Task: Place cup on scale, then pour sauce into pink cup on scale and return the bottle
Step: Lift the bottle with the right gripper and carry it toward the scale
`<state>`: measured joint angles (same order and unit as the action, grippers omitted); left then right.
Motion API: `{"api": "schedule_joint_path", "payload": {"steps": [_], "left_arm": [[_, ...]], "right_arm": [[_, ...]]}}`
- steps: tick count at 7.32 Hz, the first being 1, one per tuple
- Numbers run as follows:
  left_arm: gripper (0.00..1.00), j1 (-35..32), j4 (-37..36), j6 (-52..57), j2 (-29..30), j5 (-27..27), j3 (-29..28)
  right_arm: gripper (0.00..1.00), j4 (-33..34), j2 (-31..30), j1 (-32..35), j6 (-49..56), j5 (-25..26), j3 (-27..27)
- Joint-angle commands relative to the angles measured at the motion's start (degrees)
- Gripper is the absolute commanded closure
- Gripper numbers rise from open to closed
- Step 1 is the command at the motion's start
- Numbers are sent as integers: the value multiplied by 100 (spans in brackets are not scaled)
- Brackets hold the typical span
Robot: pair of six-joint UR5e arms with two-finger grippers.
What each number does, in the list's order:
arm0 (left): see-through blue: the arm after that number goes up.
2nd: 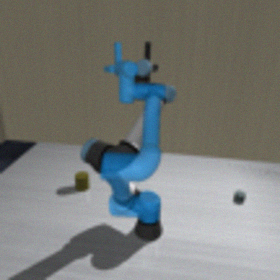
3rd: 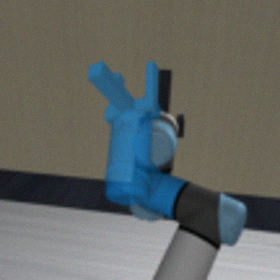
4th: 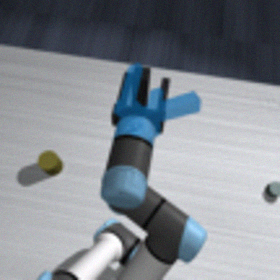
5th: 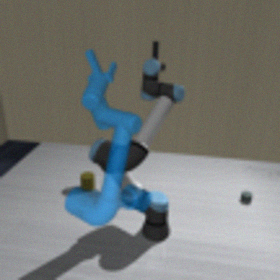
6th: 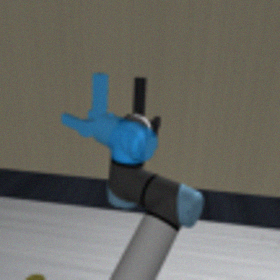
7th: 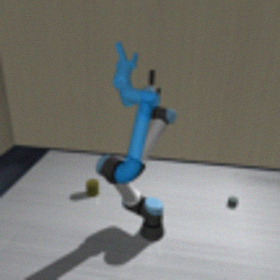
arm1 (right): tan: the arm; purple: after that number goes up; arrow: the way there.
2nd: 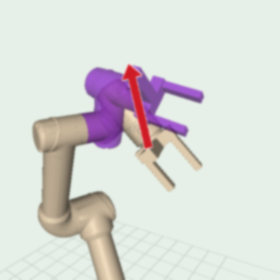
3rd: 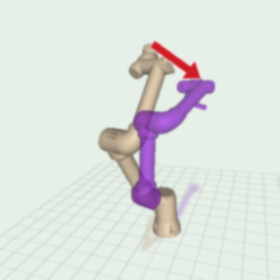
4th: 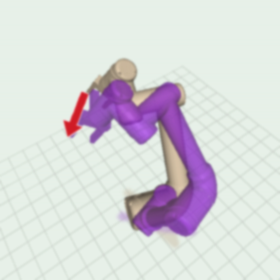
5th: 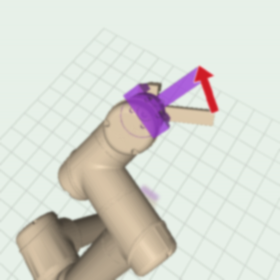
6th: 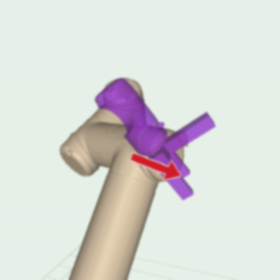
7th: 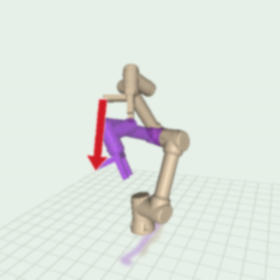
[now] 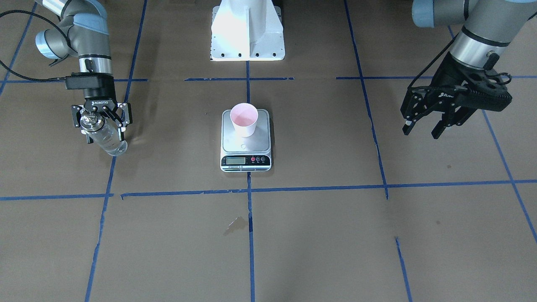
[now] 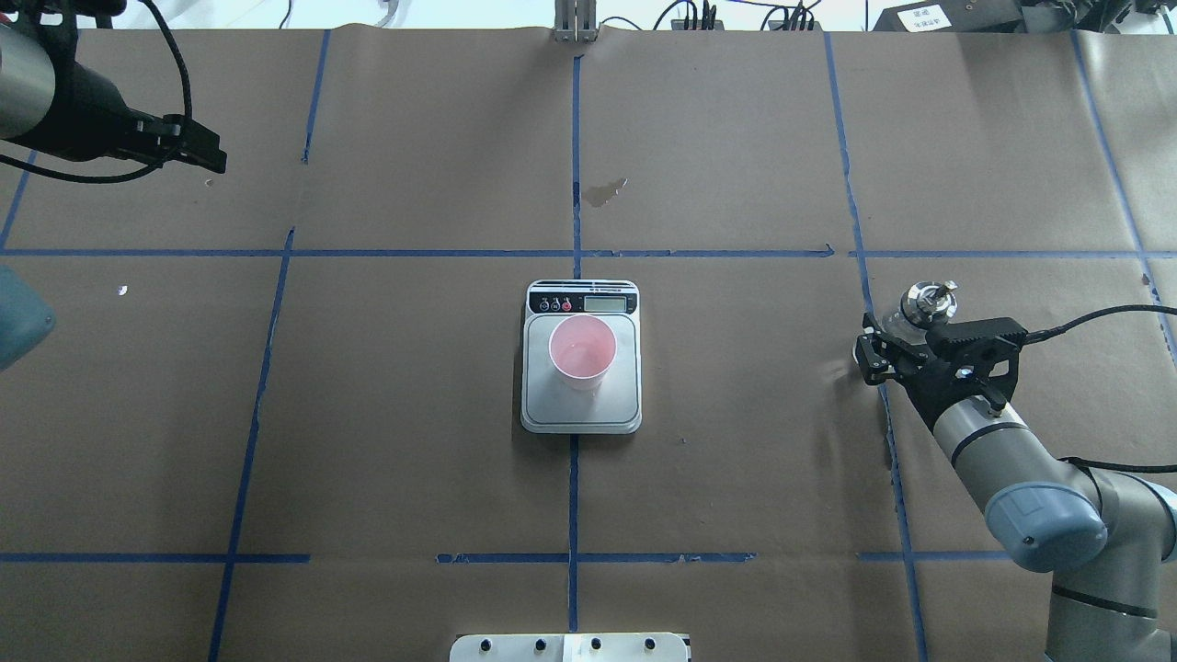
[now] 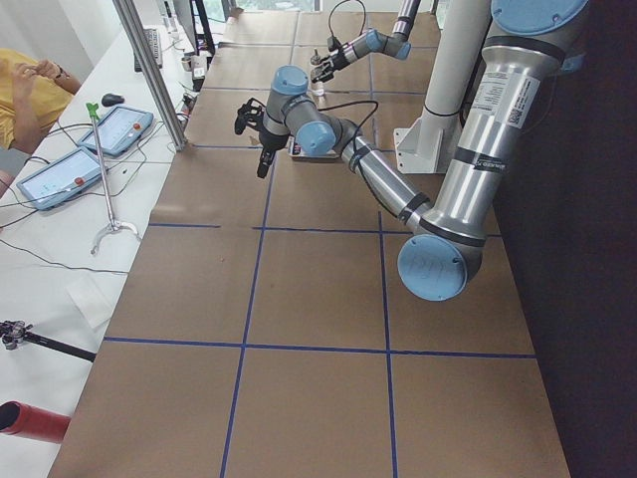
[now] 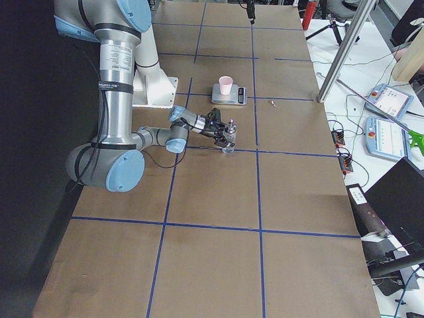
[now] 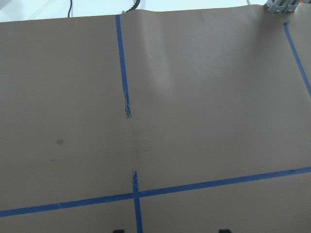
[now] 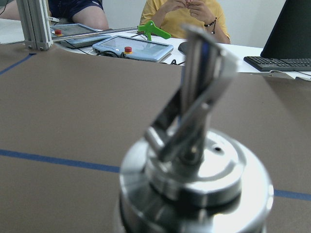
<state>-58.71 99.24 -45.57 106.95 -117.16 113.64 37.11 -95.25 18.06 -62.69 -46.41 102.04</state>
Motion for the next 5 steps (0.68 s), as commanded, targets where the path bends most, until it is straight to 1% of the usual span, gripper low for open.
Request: {"api": "schedule_joint_path", "payload": {"steps": [1, 2, 3, 4, 5], "left_arm": [[29, 0, -1, -22, 2, 0, 17], [29, 0, -1, -23, 2, 0, 18], [29, 0, -1, -23, 2, 0, 26], [29, -9, -1, -23, 2, 0, 35], [29, -9, -1, -23, 2, 0, 35]], "right_arm": [[89, -2, 68, 101, 424, 1, 105], [100, -2, 103, 162, 720, 1, 149], [100, 24, 364, 180, 993, -8, 280], [100, 112, 428, 154, 1031, 18, 316], [100, 382, 655, 154, 1066, -51, 404]]}}
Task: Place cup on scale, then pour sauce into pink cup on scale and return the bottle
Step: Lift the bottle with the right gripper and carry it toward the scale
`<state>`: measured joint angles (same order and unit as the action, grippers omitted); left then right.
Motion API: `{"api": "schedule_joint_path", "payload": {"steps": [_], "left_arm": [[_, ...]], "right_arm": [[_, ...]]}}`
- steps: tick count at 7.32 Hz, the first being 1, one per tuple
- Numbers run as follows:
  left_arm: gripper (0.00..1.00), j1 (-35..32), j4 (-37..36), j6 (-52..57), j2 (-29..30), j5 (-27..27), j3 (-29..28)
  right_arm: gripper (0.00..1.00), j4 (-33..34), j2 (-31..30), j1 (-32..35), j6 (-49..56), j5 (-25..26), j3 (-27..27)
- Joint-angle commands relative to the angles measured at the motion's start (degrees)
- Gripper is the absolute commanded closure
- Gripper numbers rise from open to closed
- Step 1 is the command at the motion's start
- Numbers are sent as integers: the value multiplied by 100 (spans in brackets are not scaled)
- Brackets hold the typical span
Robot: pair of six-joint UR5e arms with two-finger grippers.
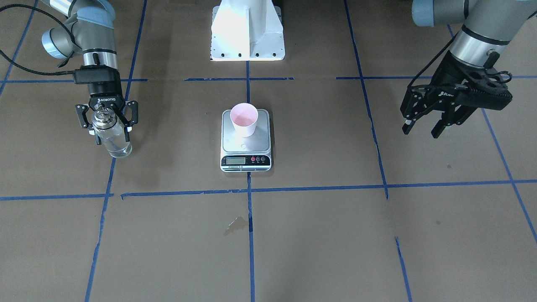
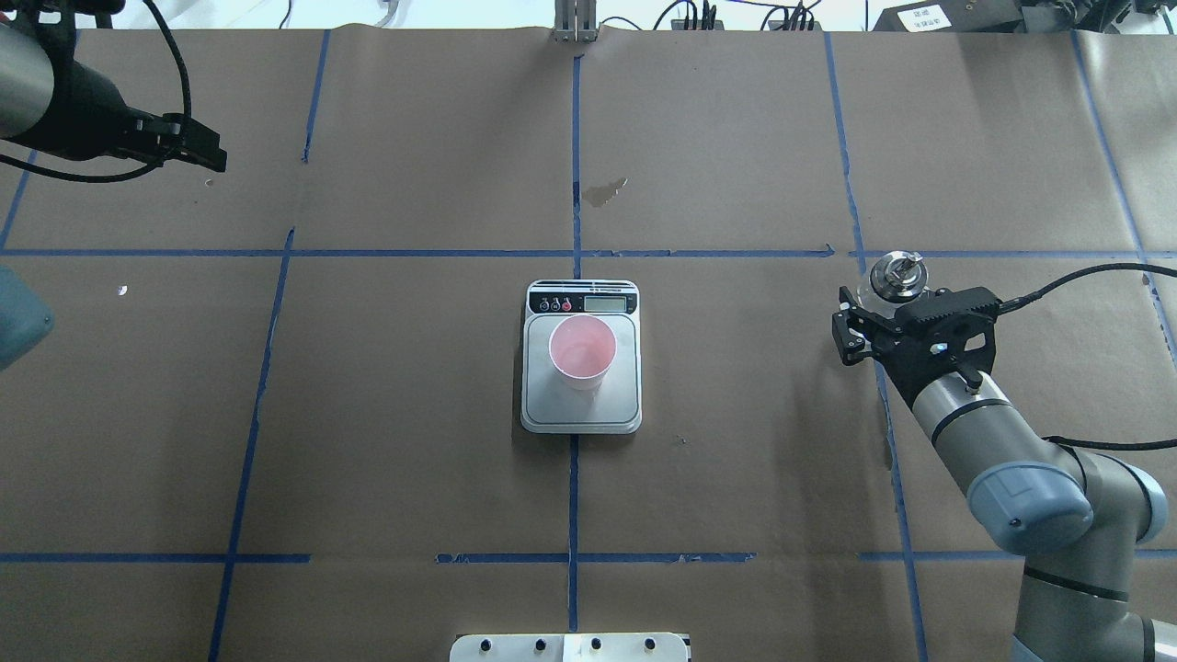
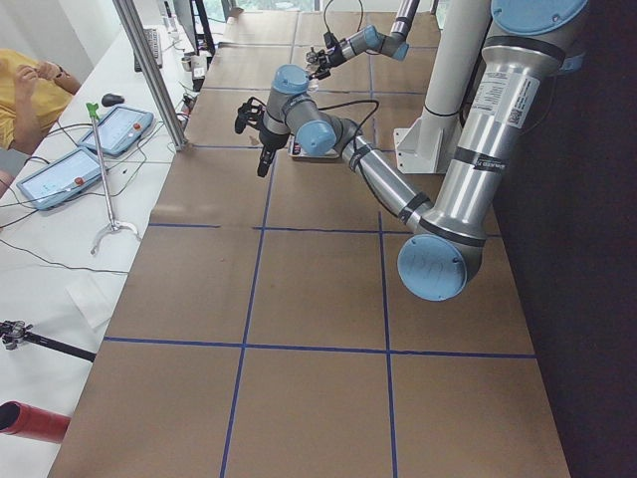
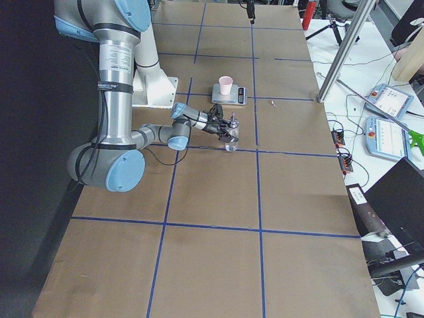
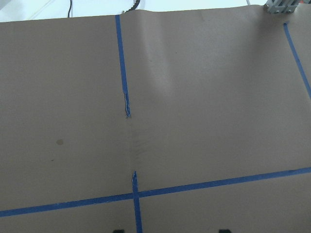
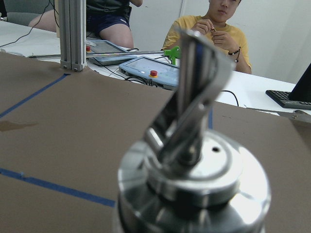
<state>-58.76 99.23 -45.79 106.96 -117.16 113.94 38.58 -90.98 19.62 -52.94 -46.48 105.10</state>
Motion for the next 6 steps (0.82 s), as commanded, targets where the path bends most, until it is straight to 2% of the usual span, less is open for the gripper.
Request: {"api": "schedule_joint_path", "payload": {"steps": [1, 2, 3, 4, 6], "left_arm": [[29, -4, 0, 0, 0, 0, -4], [29, -91, 0, 8, -18, 9, 22], [29, -127, 0, 17, -35, 9, 23], [29, -136, 0, 26, -44, 9, 23], [29, -319, 0, 358, -123, 9, 22]], "right_arm": [[100, 681, 690, -11, 108, -106, 168], [100, 1904, 1139, -11, 99, -29, 421], [100, 2473, 1204, -28, 99, -45, 685], [100, 2931, 1483, -185, 117, -19, 626], [100, 4800, 2299, -702, 876, 741, 609]]}}
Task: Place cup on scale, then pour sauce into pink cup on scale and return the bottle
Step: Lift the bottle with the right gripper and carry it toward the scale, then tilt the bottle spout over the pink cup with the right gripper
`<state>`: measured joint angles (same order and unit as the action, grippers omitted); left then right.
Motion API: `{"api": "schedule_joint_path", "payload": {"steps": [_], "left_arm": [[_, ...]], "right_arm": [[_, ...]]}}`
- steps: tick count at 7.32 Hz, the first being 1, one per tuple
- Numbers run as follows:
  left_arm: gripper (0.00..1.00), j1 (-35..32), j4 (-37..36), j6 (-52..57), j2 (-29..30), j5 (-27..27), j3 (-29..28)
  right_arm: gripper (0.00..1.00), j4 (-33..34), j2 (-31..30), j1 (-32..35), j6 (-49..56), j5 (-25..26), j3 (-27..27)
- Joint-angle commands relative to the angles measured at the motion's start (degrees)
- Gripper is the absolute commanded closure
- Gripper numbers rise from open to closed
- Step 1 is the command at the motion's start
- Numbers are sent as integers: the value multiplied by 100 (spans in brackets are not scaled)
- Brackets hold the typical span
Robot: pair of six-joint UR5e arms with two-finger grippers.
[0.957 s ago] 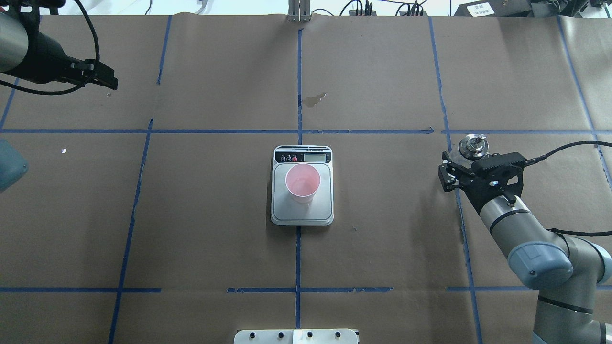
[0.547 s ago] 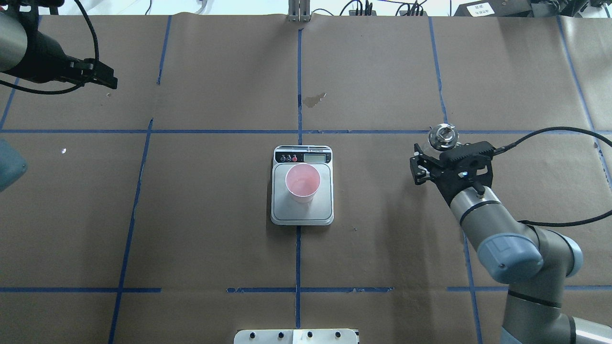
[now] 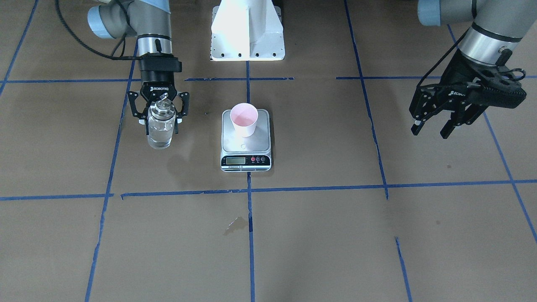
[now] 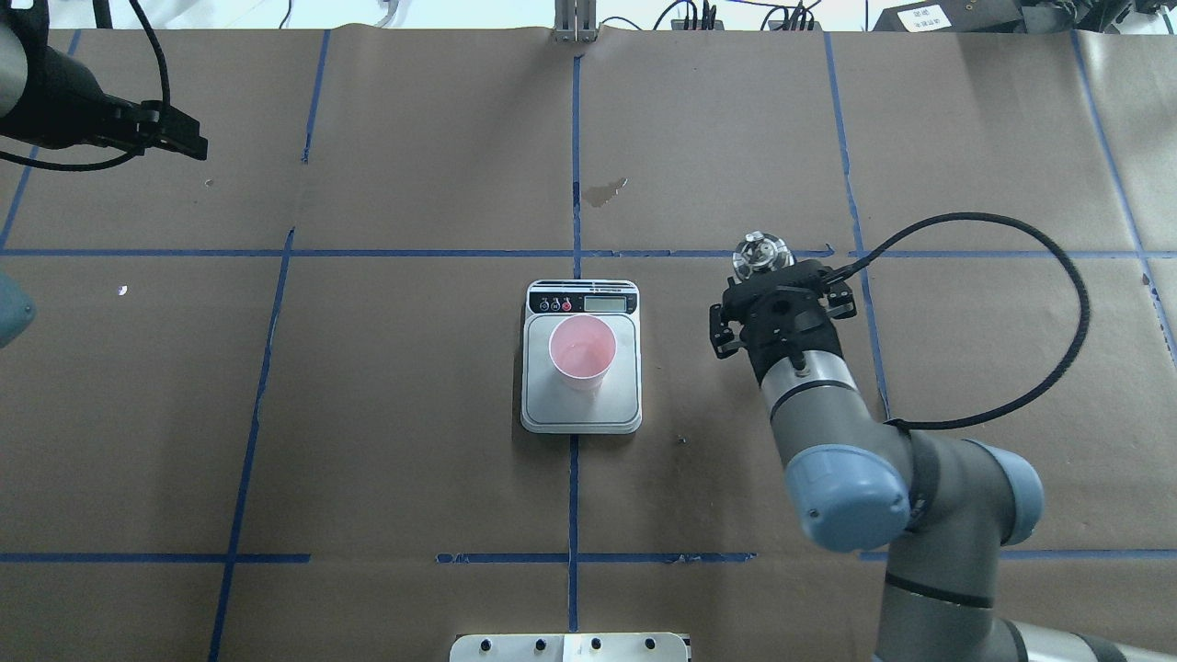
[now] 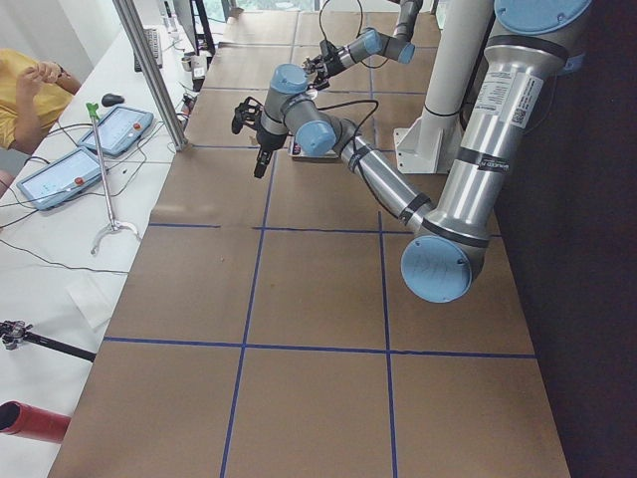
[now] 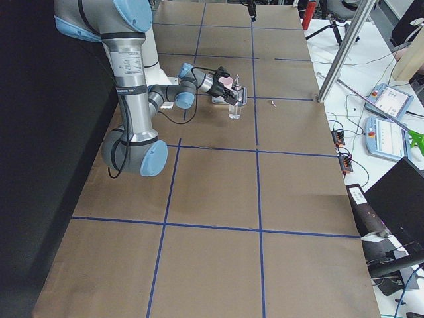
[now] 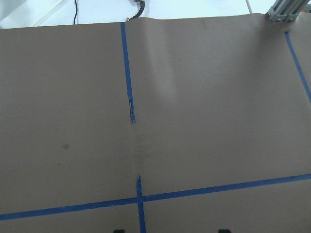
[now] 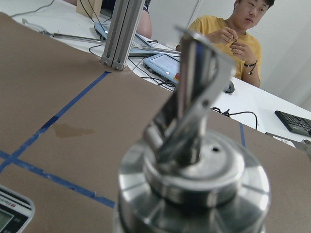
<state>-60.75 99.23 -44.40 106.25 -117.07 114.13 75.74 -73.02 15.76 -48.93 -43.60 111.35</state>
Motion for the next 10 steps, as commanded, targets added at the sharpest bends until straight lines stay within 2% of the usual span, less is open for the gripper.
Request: {"api": "schedule_joint_path", "payload": {"steps": [1, 2, 3, 4, 5, 8, 10], "left_arm": [[29, -226, 0, 569, -95, 0, -75], [29, -236, 0, 860, -217, -9, -84], [29, -262, 0, 941, -262, -9, -84], [29, -262, 0, 942, -262, -17, -93], [29, -262, 0, 942, -254, -17, -128], [29, -262, 0, 942, -227, -35, -137], [29, -262, 0, 942, -210, -44, -137]], "right_arm": [[100, 1553, 604, -449, 516, 501, 0], [100, 1810, 692, -485, 516, 554, 1], [100, 2604, 763, -703, 534, 972, -8], [100, 3404, 1042, -732, 647, 1046, -26], [100, 3691, 1114, -732, 874, 1046, -35], [100, 3720, 1106, -671, 2086, 1187, -148], [100, 3711, 1158, -644, 2473, 1510, -481]]}}
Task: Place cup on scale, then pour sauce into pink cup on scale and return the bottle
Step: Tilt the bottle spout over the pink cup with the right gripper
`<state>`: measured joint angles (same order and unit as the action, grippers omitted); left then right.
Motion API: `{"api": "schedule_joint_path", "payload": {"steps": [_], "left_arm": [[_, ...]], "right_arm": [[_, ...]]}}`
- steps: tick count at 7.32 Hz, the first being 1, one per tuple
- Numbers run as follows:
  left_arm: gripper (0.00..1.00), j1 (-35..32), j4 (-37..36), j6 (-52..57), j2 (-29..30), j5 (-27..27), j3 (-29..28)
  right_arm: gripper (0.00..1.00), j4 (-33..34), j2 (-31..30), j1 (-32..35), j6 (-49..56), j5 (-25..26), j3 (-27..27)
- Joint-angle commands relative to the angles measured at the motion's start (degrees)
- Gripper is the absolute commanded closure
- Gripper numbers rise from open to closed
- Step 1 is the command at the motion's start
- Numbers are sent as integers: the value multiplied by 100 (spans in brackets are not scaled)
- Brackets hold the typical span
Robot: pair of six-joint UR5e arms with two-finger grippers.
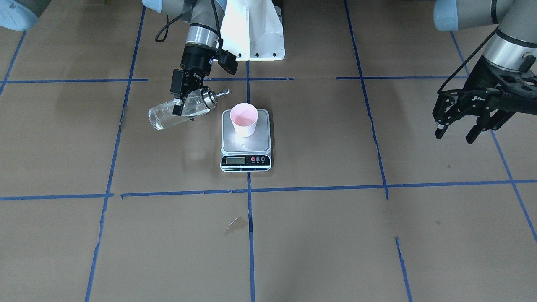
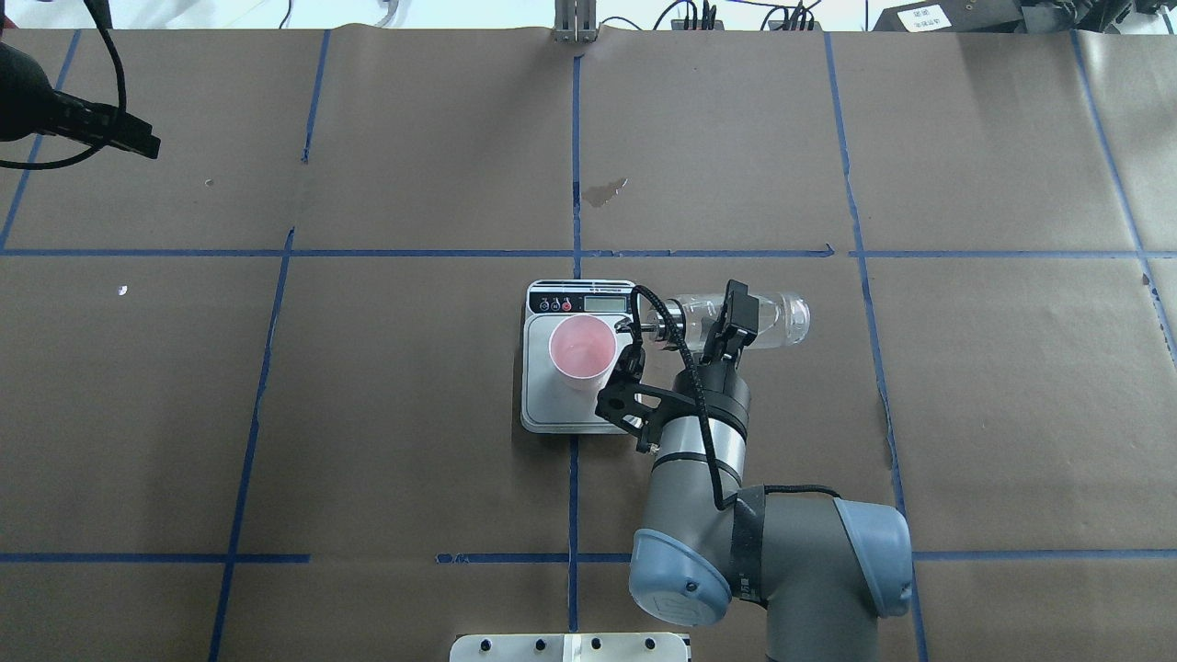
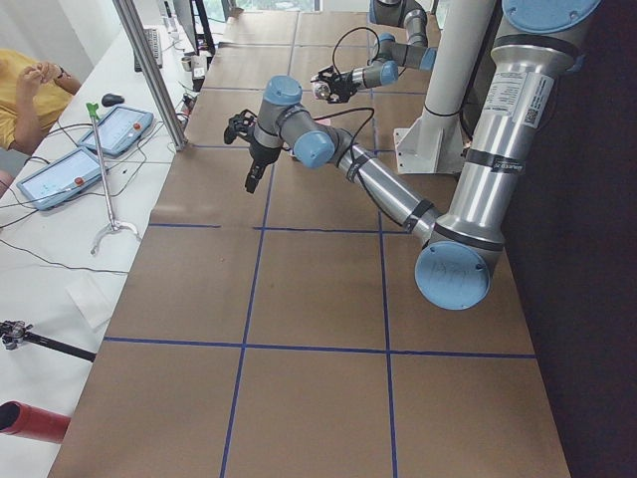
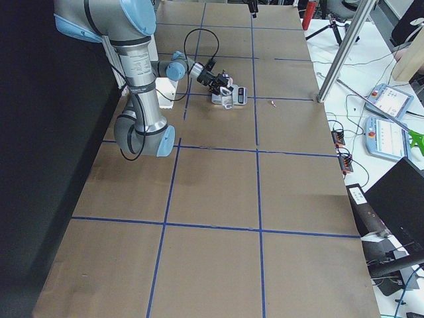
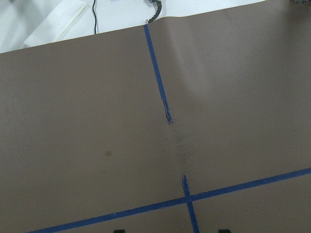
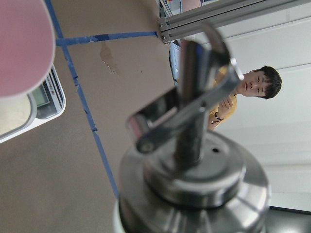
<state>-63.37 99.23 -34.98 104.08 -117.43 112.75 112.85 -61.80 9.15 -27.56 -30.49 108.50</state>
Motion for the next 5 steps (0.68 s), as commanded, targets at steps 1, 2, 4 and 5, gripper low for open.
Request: {"api": "schedule_joint_path", "payload": {"steps": [1, 2, 4, 5], "left_arm": [[29, 9, 0, 0, 15, -8, 1], [29, 0, 0, -9, 15, -8, 1], [29, 9, 0, -26, 15, -8, 1], [29, 9, 0, -26, 7, -8, -7]], "right_arm": [[100, 1, 132, 77, 618, 254, -302], [100, 9, 150, 87, 725, 332, -321], [100, 1, 195, 87, 944, 648, -653], [100, 1, 203, 95, 1120, 676, -646]]}}
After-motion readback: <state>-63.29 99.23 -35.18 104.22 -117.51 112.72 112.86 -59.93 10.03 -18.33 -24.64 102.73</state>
